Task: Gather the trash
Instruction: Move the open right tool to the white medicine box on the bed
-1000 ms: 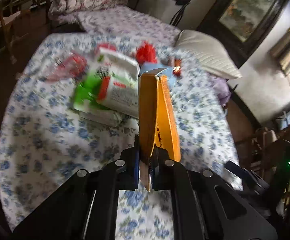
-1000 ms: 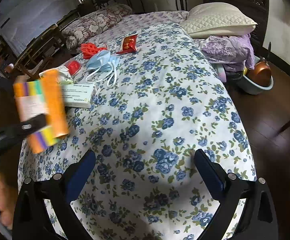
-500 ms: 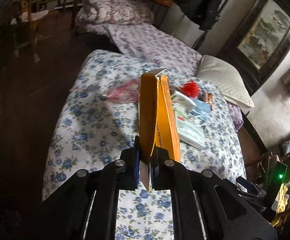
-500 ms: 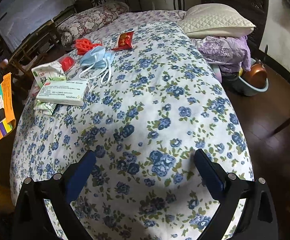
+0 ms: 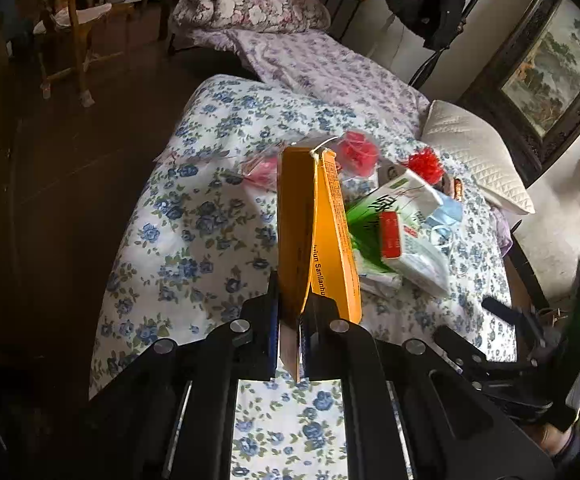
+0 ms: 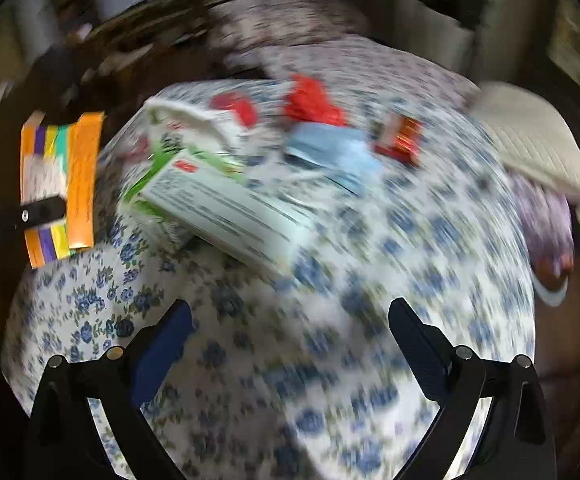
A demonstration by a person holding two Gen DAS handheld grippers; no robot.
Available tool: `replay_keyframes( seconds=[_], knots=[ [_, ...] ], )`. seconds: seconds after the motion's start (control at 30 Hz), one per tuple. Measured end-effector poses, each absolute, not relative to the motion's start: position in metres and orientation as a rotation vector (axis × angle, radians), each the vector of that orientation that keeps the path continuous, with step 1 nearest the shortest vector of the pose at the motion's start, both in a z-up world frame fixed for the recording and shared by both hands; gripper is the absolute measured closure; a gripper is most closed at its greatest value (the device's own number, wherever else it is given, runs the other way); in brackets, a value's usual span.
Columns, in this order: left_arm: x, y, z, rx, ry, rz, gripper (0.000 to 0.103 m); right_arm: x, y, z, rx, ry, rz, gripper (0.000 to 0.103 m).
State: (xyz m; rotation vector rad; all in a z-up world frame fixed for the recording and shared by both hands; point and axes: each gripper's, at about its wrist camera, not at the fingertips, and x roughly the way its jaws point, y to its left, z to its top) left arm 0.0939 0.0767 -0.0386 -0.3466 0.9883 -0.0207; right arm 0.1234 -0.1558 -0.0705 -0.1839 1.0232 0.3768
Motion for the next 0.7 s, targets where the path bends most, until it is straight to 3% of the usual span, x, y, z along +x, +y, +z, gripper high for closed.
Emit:
replay_keyframes(
  seconds=[0.4,0.43,0.5,0.53,0.63,0.7],
  knots=[
    [0.1,0.082,-0.04,-0.365,0.987,-0.04,0.093,0.17,-0.106,-0.075,-0.393,1.006,0.506,0.01],
    [0.101,0.082,-0.041,-0.368,0.994,-0.039,0.093,0.171,-0.105,-0.077,-0.403,1.017,0.512,0.014],
    [0.103,0.083,-0.045,-0.376,1.008,-0.041,0.093,0.172,-0.107,-0.075,-0.36,1.036,0.536,0.037],
    [0.104,0.083,-0.046,-0.379,1.015,-0.041,0.093,0.168,-0.109,-0.074,-0.342,1.042,0.533,0.044],
    [0.104,0.082,-0.048,-0.38,1.023,-0.04,0.093,0.156,-0.119,-0.066,-0.279,1.042,0.545,0.049],
    [0.103,0.08,-0.048,-0.378,1.023,-0.045,0.093,0.143,-0.129,-0.062,-0.229,1.054,0.548,0.066]
  ],
)
